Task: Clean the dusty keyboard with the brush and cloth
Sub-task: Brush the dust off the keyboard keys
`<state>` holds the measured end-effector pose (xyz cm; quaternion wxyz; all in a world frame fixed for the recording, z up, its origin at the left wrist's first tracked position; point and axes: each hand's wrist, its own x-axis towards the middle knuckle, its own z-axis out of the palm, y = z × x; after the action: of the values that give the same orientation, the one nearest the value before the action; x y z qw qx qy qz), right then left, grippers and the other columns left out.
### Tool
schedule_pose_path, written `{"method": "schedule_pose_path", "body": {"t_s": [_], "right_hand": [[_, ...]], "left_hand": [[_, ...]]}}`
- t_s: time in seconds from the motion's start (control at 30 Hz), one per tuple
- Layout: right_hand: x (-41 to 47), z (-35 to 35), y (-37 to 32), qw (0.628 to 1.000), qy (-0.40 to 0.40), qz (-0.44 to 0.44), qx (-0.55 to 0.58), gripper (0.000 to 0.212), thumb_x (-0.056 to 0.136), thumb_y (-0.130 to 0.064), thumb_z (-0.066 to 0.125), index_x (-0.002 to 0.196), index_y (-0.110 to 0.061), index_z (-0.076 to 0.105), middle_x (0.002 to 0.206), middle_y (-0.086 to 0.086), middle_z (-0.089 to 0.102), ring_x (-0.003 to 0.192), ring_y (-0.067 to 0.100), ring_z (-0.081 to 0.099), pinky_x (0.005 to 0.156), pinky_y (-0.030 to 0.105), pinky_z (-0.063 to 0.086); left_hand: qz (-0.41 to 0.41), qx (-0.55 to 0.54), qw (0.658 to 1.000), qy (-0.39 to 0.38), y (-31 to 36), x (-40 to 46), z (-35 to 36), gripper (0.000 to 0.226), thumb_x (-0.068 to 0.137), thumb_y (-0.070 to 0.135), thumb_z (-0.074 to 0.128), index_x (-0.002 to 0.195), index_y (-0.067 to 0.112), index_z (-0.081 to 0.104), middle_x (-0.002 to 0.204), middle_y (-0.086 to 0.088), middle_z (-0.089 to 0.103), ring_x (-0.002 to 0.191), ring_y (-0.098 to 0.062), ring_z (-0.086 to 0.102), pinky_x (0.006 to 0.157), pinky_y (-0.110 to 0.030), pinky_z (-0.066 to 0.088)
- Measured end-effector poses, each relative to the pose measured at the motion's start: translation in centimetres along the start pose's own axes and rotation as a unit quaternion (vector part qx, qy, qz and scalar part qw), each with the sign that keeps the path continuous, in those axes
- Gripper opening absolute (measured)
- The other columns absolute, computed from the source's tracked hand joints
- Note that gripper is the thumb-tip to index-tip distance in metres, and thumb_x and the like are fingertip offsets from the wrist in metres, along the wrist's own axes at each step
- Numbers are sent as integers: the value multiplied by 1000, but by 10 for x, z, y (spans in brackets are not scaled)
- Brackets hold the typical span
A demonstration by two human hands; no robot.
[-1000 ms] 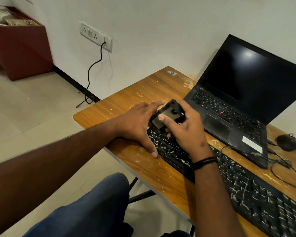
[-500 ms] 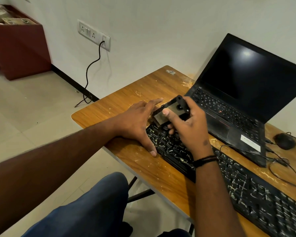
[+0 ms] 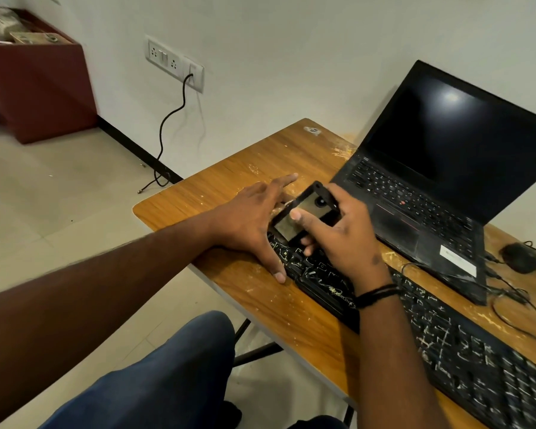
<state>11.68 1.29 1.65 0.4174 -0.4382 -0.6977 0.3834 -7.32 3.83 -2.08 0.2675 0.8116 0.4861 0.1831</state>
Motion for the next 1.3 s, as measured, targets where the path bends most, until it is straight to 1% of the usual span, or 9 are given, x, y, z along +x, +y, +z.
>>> {"method": "schedule_pose_path", "body": {"t_s": [0.13, 0.3, 0.53, 0.67, 0.8, 0.97, 1.07, 1.17, 1.3], "right_hand": [[4, 9, 1, 997, 36, -20, -70, 23, 90, -24, 75, 107, -29, 60, 85, 0, 70, 55, 21, 66, 48, 40, 57], [-4, -7, -4, 999, 19, -14, -22, 22, 89, -20, 75, 106, -16, 61, 79, -1, 69, 52, 16, 61, 42, 26, 49], [1, 7, -2, 997, 48, -23, -51, 28, 90, -25, 74, 113, -18, 60, 87, 2, 69, 54, 15, 66, 44, 29, 53], [-3, -2, -1, 999, -4, -14, -37, 21, 88, -22, 76, 103, -20, 61, 81, 2, 68, 54, 15, 62, 42, 26, 47], [3, 18, 2, 993, 6, -49, -108, 29, 89, -27, 76, 113, -22, 62, 86, -4, 69, 64, 7, 64, 53, 19, 48], [-4, -4, -5, 998, 27, -34, -47, 22, 89, -24, 74, 106, -22, 61, 81, 1, 67, 52, 12, 61, 40, 20, 45], [-2, 10, 0, 996, -8, -39, -76, 21, 89, -26, 75, 104, -22, 61, 82, 0, 68, 57, 9, 63, 45, 21, 47], [2, 19, 0, 993, 29, -51, -107, 22, 89, -29, 75, 105, -29, 59, 82, -4, 69, 61, 7, 65, 49, 20, 50], [-4, -3, -5, 999, 45, -16, -24, 20, 90, -21, 74, 104, -18, 61, 80, 2, 69, 49, 14, 60, 38, 23, 46]], "left_hand": [[0, -2, 1000, 1, -2, 2, 0, 160, 41, 58, 97, 157, 38, -10, 163, -3, 21, 149, -28, 19, 119, -45, 21], [9, -10, 1000, -1, 1, -2, 0, 156, 46, 51, 98, 158, 34, -10, 163, 5, 22, 148, -19, 16, 107, -29, 14], [7, -7, 1000, 1, -2, 1, 1, 156, 43, 57, 97, 155, 41, -9, 162, -2, 21, 149, -27, 19, 115, -40, 22], [13, -13, 1000, 0, 0, 0, -1, 155, 45, 52, 98, 157, 39, -9, 162, 3, 23, 147, -21, 18, 111, -33, 17], [6, -7, 1000, 10, -1, 0, 1, 154, 44, 54, 98, 156, 37, -6, 158, 1, 25, 144, -19, 21, 110, -33, 25], [14, -18, 1000, 3, 0, 0, 0, 154, 45, 52, 98, 157, 38, -6, 161, 2, 26, 147, -21, 19, 111, -33, 18], [16, -18, 1000, 10, 0, 0, 0, 154, 44, 52, 99, 157, 37, -5, 160, 0, 26, 146, -20, 20, 110, -32, 20], [7, -10, 1000, 7, 1, -1, 0, 153, 46, 50, 99, 157, 34, -6, 160, -1, 24, 144, -19, 21, 110, -30, 22], [16, -20, 1000, 4, 1, -1, -2, 153, 46, 50, 98, 158, 35, -4, 161, 2, 26, 146, -19, 19, 108, -31, 16]]}}
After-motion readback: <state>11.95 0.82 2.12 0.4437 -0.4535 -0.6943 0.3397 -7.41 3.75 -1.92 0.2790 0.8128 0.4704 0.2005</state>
